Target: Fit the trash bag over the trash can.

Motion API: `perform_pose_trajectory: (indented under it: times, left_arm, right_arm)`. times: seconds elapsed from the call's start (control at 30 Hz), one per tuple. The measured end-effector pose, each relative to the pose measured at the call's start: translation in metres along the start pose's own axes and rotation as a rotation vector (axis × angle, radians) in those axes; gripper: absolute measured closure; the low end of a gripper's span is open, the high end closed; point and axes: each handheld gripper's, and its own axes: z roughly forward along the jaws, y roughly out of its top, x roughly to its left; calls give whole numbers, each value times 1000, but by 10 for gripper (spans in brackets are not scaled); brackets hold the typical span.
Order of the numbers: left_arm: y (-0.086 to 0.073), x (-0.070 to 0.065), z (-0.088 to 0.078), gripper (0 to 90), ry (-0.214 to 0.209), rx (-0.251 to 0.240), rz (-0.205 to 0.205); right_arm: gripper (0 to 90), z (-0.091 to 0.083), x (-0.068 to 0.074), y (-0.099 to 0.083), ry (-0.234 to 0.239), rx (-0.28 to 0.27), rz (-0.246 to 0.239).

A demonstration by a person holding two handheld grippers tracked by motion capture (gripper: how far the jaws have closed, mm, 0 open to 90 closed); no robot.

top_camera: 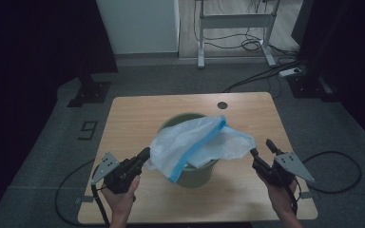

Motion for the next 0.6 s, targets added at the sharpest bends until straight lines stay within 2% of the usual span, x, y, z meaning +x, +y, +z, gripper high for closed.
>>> perform_pose_trajectory:
  times: [0.2,0.3,0.43,0.6]
  left_arm:
    - [-11,-2,-2,900,2,16,2]
    - [-15,-3,-2,900,1,27,3]
    - [-18,-4,-1,899,0,36,10]
    - [-17,-4,-4,885,-13,30,20]
  right_arm:
    - [337,-21,7,-16,93,42,-5]
    - [316,-30,16,-18,137,35,-7]
    - [291,-38,30,-11,181,-4,-16]
    - [282,-41,47,11,236,-59,-9]
